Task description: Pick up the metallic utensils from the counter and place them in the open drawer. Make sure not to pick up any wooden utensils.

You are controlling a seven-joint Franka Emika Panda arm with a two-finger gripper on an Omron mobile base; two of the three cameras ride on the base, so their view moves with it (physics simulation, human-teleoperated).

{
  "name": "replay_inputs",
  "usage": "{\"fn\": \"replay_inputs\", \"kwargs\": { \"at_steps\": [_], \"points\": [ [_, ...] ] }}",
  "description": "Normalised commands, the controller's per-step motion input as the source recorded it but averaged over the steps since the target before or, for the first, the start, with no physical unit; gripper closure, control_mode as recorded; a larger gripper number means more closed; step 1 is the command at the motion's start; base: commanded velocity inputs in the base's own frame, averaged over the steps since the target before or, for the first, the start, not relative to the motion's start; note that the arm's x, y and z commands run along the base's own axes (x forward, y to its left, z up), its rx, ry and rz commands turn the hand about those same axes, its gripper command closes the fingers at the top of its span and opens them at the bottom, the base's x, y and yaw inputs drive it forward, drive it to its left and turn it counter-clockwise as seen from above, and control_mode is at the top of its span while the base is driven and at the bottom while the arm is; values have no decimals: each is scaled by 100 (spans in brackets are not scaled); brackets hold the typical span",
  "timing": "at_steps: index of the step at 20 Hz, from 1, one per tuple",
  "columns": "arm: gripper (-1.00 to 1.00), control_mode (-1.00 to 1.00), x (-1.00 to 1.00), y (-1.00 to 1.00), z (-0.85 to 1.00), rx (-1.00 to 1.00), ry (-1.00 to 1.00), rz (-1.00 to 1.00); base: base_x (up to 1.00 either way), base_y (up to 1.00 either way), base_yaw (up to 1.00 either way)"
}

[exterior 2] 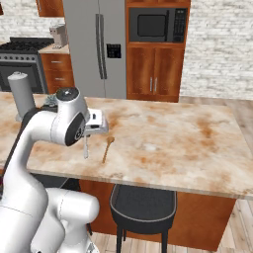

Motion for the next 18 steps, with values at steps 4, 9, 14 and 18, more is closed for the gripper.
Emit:
{"fn": "replay_inputs", "kwargs": {
  "at_steps": [4, 9, 14, 18],
  "points": [
    [100, -100, -56, -13, 56, -1, -4, 0, 0, 0, 0],
    [100, -100, -46, -2, 41, -2, -1, 1, 0, 0, 0],
    [100, -100, -36, 0, 20, -4, 0, 0, 0, 0, 0],
    [100, -100, -19, 0, 9, -3, 0, 0, 0, 0, 0]
  ]
}}
